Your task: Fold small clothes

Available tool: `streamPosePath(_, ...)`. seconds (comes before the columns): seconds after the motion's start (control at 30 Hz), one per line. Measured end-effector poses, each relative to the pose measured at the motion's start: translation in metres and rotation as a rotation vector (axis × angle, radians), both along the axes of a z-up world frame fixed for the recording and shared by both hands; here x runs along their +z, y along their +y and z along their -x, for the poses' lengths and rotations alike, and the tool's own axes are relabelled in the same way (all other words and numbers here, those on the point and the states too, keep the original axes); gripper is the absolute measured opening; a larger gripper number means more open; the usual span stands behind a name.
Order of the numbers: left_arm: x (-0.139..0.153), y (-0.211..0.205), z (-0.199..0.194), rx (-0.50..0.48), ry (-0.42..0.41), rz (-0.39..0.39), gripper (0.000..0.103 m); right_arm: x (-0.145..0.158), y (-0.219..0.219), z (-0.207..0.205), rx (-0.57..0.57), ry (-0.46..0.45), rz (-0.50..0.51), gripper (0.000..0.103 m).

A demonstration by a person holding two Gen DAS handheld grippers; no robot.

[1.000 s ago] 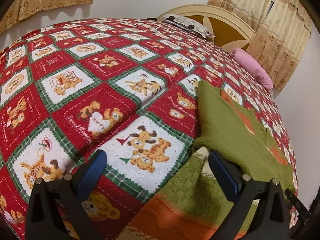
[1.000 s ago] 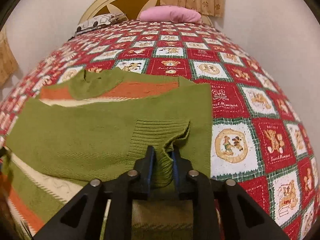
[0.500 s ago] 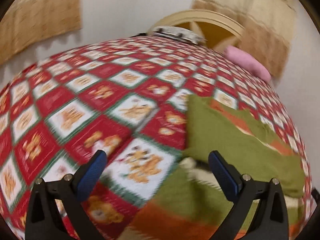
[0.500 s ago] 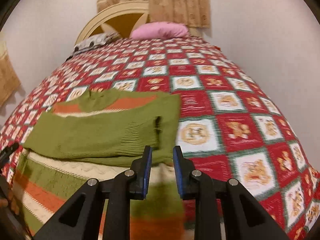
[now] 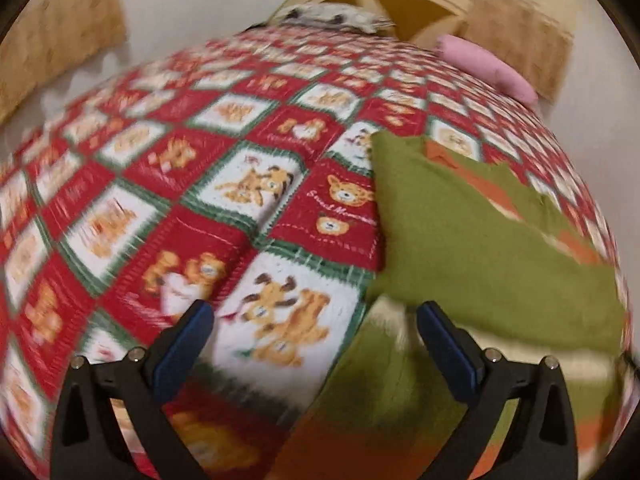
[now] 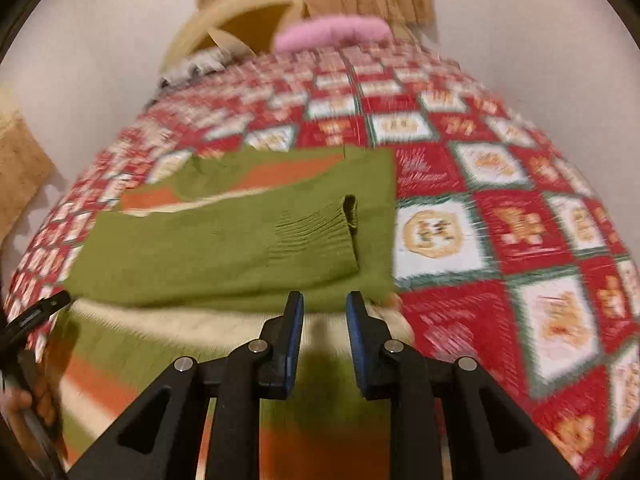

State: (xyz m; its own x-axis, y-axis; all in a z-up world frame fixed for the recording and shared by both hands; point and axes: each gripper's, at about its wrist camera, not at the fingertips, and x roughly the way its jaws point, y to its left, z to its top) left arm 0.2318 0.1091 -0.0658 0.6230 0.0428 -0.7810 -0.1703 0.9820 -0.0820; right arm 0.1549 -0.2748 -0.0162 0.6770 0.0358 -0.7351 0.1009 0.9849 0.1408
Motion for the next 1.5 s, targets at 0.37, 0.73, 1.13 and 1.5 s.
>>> streamPosePath(0.37,0.029,0.032,0.137,-0.347,-0.095,-0.030,0.103,0.014,-0.018,0.166,0.026,-0.059,0.044,0.066)
streamPosePath(0.73,0.003,0.008,0.212,-0.522,0.028,-0.062,0.089,-0.010,0.006,0.247,0.123,0.010,0.014,0.065)
streamPosePath(1.13,-0.017,0.026,0.253,-0.476,0.088,0.123,0.074,-0.034,0.010,0.274,0.157,0.077,-0.111,0.054)
streamPosePath(1.5,-0.003,0.020,0.258,-0.475,0.045,0.108,0.059,-0.040,0.026,0.289,0.197,0.106,-0.071,0.055)
